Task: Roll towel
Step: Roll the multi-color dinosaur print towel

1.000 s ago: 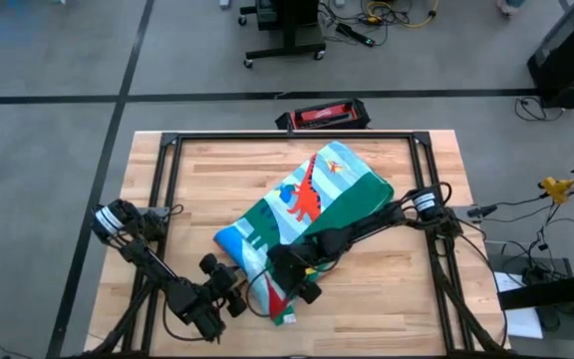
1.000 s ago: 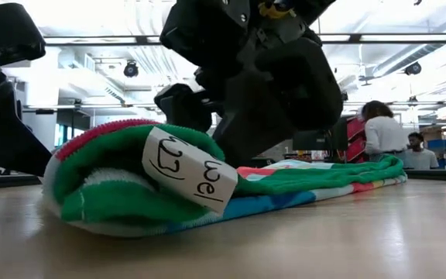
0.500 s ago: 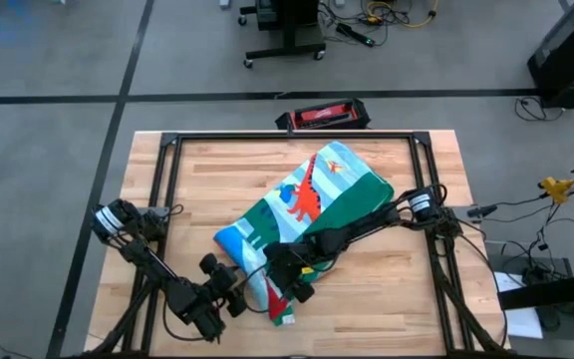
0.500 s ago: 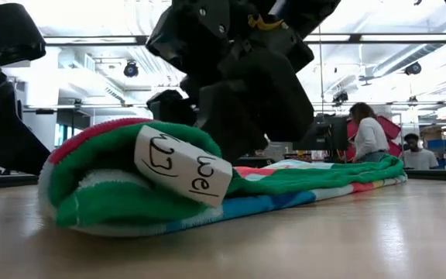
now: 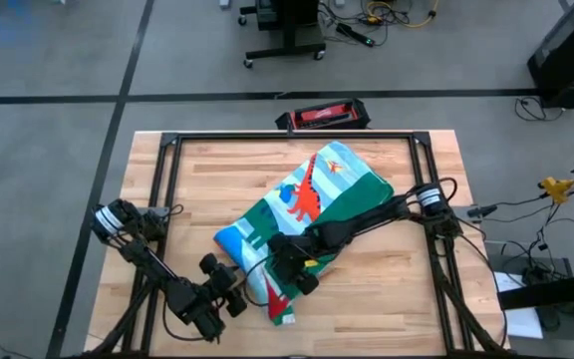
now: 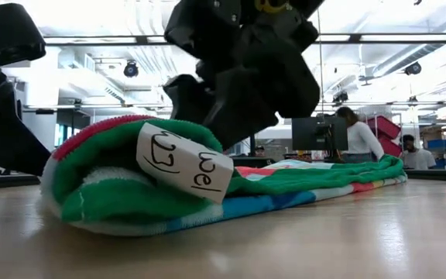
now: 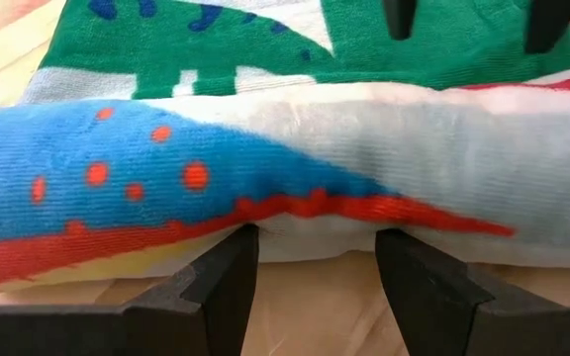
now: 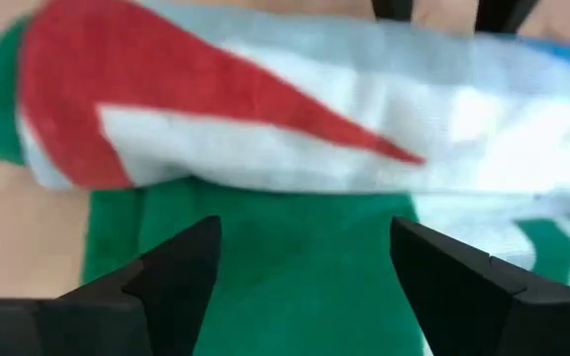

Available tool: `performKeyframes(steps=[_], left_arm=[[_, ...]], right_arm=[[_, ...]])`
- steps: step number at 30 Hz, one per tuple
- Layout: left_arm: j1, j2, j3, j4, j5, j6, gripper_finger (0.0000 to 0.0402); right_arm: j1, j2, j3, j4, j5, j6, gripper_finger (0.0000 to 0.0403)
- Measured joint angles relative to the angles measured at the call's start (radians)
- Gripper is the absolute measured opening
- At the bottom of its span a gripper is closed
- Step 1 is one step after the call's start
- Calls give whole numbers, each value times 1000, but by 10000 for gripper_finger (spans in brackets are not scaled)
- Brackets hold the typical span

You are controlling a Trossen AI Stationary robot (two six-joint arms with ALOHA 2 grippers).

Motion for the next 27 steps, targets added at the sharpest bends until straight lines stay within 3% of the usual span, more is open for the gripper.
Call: performKeyframes(steps=[6, 13, 27], left_arm=[[0, 0, 0, 1, 0, 0, 190], [3, -1, 0, -3, 0, 0, 190], [4, -1, 0, -9, 0, 1, 190]], right_arm=[[26, 69, -1, 57, -7, 35, 293], [47, 52, -1, 107, -4, 24, 305], [-58, 29, -1, 118, -18, -15, 299]])
